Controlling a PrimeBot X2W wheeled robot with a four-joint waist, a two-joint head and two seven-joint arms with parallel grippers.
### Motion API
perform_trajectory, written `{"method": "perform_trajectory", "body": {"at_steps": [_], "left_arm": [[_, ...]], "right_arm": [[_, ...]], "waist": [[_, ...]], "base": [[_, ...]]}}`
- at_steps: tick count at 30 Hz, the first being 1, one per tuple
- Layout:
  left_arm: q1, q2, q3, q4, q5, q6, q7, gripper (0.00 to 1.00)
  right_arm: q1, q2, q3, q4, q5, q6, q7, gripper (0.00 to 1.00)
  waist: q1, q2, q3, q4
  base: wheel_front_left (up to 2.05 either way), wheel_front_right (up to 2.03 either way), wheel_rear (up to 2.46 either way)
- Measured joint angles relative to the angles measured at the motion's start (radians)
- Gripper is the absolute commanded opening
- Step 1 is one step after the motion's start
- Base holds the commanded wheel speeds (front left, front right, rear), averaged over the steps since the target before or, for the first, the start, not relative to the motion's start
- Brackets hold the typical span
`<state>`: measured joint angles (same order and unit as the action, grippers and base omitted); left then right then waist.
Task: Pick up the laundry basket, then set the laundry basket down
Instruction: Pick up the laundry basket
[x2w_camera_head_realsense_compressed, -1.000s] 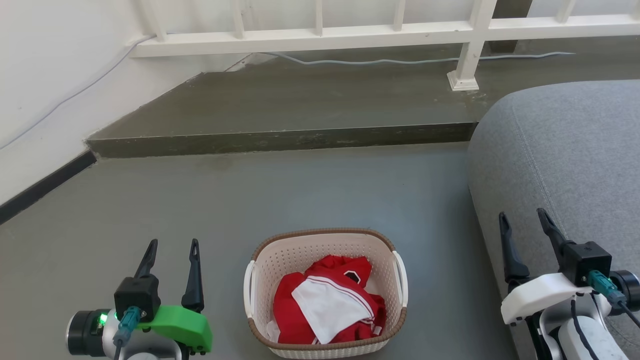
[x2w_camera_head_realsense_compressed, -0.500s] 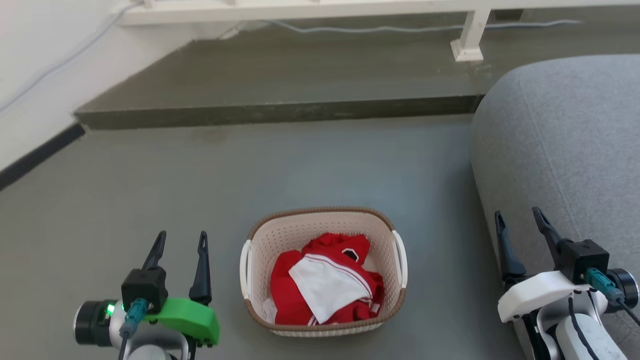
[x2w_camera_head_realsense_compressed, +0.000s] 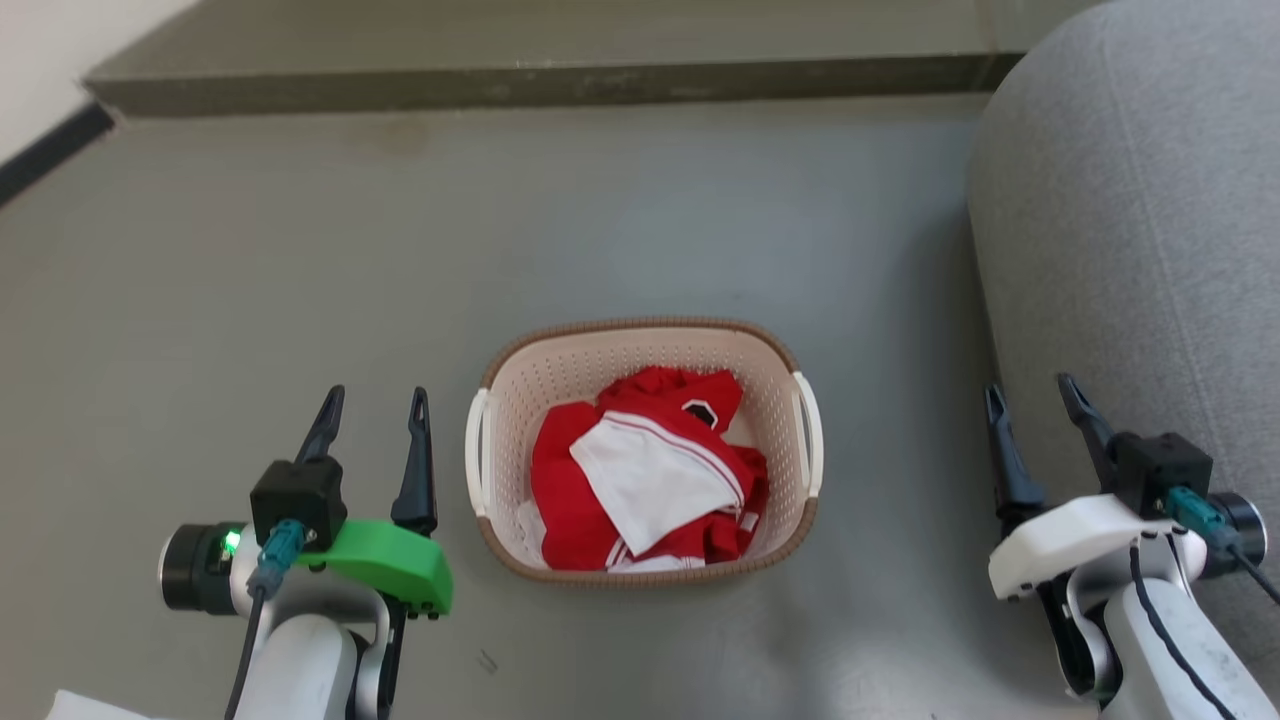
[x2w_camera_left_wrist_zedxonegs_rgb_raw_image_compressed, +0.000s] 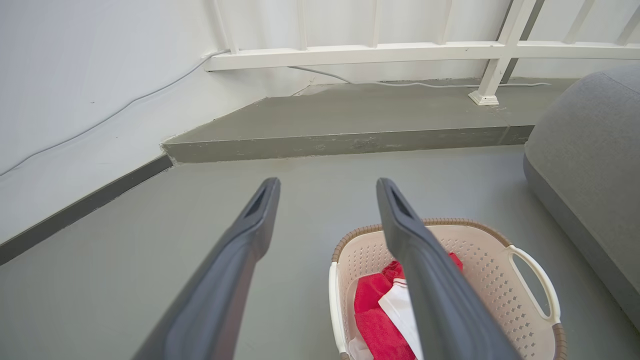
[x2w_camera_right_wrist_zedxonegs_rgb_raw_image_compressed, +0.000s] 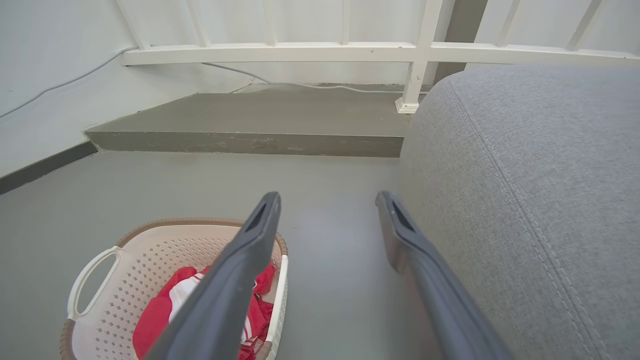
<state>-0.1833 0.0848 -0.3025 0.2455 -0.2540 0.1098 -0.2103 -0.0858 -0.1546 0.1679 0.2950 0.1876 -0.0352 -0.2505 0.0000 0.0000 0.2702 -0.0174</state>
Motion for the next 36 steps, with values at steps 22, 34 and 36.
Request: {"method": "perform_trajectory", "body": {"at_steps": [22,34,36], "left_arm": [[-0.293,-0.012,-0.029,0.143,-0.005,-0.061,0.044,1.00],[-0.518,-0.015,-0.031,0.305,-0.004,-0.123,0.081,1.00],[-0.543,-0.021,-0.037,0.333,-0.005,-0.130,0.087,1.00]], "right_arm": [[-0.288,0.025,0.029,0.113,-0.004,0.043,-0.002,1.00],[-0.511,0.053,0.039,0.245,-0.004,0.053,-0.004,1.00],[-0.528,0.053,0.041,0.271,-0.004,0.058,-0.004,1.00]], "waist": [[0.0001,0.0000,0.301,0.009],[0.0002,0.0000,0.470,-0.007],[0.0001,0.0000,0.490,-0.009]], "base": [[0.00,0.00,0.00],[0.00,0.00,0.00],[0.00,0.00,0.00]]}}
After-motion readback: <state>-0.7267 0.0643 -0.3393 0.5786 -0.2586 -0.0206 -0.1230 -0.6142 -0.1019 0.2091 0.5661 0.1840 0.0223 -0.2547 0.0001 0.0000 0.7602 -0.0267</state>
